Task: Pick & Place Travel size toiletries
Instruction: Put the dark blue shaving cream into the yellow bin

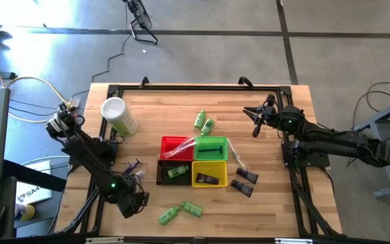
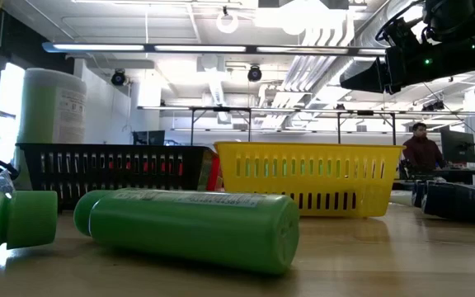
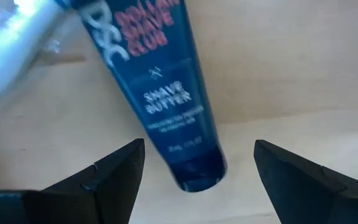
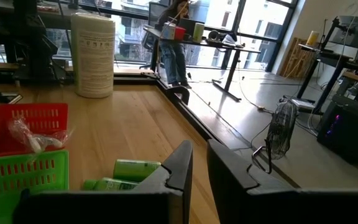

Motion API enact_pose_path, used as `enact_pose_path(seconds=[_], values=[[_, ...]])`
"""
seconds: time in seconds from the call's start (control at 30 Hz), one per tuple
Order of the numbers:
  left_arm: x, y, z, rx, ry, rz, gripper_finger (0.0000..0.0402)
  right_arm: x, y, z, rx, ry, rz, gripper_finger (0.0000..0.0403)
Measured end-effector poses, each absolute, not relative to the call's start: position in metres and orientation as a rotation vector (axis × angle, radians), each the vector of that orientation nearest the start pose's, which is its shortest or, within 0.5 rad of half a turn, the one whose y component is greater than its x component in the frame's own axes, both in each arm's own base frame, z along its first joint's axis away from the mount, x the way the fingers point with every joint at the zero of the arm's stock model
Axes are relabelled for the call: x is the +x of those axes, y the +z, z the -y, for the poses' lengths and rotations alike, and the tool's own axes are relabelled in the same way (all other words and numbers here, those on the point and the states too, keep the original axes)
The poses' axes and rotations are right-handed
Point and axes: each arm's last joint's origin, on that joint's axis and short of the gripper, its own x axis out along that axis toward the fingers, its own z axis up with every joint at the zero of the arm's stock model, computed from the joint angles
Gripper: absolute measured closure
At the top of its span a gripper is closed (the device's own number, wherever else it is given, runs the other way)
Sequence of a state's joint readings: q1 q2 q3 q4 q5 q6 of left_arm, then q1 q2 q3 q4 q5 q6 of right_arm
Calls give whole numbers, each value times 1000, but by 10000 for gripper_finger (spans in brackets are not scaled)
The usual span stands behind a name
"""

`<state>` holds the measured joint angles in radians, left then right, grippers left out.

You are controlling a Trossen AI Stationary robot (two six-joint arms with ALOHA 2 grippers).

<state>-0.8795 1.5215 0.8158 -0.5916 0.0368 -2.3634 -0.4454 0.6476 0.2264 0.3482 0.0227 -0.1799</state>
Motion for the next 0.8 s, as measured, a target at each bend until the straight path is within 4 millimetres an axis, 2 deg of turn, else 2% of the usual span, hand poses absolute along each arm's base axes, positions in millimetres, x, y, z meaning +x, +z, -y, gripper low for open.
enact_pose_path(seconds=[0.3,0.8], values=[[164,154,202,-1345,932,-1301,105,139,210,67,-161,-460,-114,363],[164,154,201,-1343,938,-1298,105,139,210,67,-159,-460,-113,363]])
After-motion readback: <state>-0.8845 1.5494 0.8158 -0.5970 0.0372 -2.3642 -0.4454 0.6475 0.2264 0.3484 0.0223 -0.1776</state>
